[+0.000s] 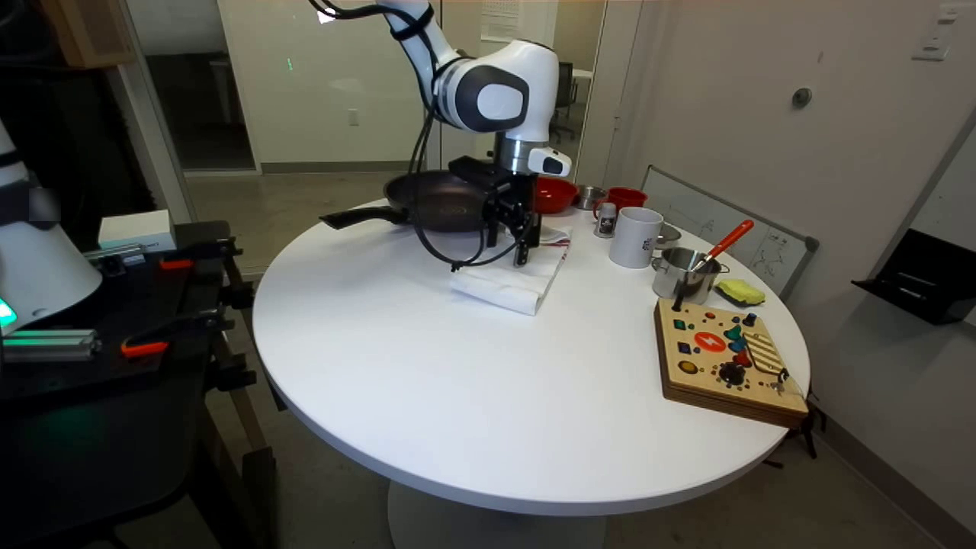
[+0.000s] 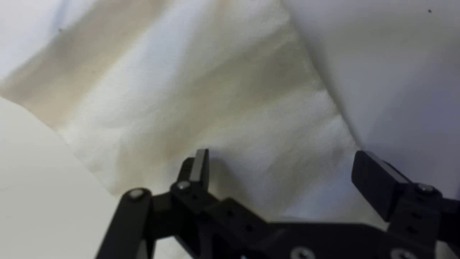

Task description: Pick up the cloth and wipe the table

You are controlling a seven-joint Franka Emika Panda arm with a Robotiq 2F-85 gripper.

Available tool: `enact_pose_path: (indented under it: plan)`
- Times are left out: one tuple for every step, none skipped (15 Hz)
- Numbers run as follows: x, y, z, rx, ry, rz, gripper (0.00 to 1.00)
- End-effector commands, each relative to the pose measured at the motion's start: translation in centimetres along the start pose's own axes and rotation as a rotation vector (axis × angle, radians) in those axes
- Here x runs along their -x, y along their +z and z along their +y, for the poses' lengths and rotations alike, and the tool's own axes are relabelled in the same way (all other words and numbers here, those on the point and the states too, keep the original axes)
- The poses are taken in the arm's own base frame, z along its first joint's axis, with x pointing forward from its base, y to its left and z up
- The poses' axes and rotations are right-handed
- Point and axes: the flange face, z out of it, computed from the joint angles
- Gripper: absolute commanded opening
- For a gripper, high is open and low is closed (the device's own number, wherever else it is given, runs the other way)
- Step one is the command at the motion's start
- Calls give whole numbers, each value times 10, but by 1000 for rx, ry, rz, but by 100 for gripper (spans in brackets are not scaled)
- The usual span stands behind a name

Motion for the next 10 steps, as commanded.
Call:
enact_pose_path:
  plan:
    - [1, 3, 6, 38, -11, 2, 100]
    - [1, 4, 8, 43, -11, 0, 100]
    - [1, 5, 9, 46, -11, -3, 100]
    - [2, 7, 10, 47, -10, -6, 100]
    - [2, 8, 11, 49, -9, -8, 100]
    - [2, 9, 11, 48, -10, -10, 100]
    - [2, 10, 11, 48, -10, -13, 100]
    - [2, 11, 11, 47, -12, -15, 100]
    - [3, 11, 11, 47, -13, -16, 100]
    - [3, 12, 11, 46, -13, -17, 91]
